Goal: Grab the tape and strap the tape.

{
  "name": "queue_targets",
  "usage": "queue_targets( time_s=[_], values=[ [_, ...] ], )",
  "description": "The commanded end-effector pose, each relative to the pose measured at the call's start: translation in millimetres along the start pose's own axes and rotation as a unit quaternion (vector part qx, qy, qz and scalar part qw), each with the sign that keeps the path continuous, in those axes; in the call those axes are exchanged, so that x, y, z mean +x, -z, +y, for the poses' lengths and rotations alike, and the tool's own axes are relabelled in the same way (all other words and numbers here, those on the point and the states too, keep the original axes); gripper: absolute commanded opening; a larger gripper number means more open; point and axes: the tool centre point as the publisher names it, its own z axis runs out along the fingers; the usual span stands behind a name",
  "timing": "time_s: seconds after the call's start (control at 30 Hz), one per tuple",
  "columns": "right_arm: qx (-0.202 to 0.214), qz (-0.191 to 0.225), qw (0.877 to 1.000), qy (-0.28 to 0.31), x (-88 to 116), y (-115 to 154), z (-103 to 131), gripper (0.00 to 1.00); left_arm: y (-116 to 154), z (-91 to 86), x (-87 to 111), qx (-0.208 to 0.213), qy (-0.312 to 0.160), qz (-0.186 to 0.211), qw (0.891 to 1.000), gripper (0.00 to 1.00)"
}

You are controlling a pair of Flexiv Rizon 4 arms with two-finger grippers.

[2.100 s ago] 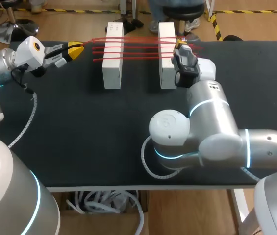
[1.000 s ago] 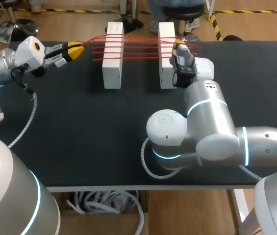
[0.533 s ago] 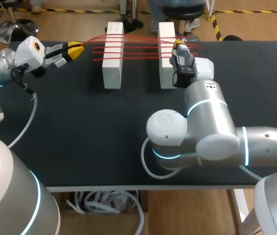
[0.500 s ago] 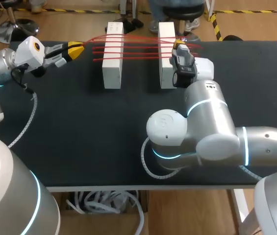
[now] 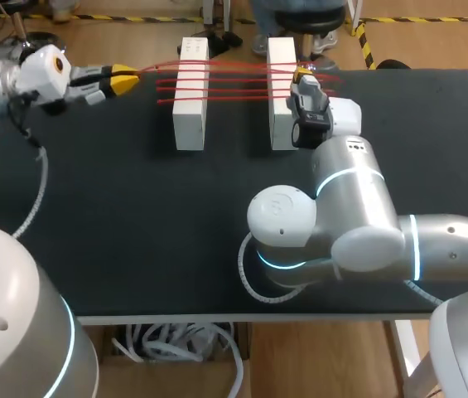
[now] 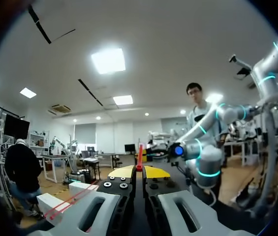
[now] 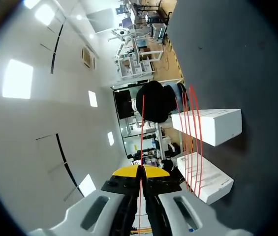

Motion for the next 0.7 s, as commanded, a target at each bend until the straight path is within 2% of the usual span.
queue_targets(
  time_s=[0.03, 0.1, 0.4, 0.53, 0.6, 0.7],
  values=[
    [-0.001, -0.003, 1.000, 0.001, 3, 0, -1, 0.00, -3, -9.6, -1.7, -0.045, 0.004, -0.001, 0.999, 0.00],
    [-0.001, -0.003, 1.000, 0.001, 3, 0, -1, 0.00, -7, -13.2, -2.1, -0.081, 0.009, 0.002, 0.997, 0.00],
    [-0.001, -0.003, 1.000, 0.001, 3, 0, -1, 0.00, -14, -20.3, -2.5, -0.182, 0.013, -0.014, 0.983, 0.00],
    [-0.001, -0.003, 1.000, 0.001, 3, 0, -1, 0.00, -16, -25.8, -3.1, -0.239, 0.018, -0.012, 0.971, 0.00],
    [-0.001, -0.003, 1.000, 0.001, 3, 0, -1, 0.00, -18, -28.6, -3.7, -0.249, 0.010, -0.013, 0.968, 0.00],
    [-0.001, -0.003, 1.000, 0.001, 3, 0, -1, 0.00, -20, -33.6, -4.3, -0.290, 0.008, -0.008, 0.957, 0.00]
  ],
)
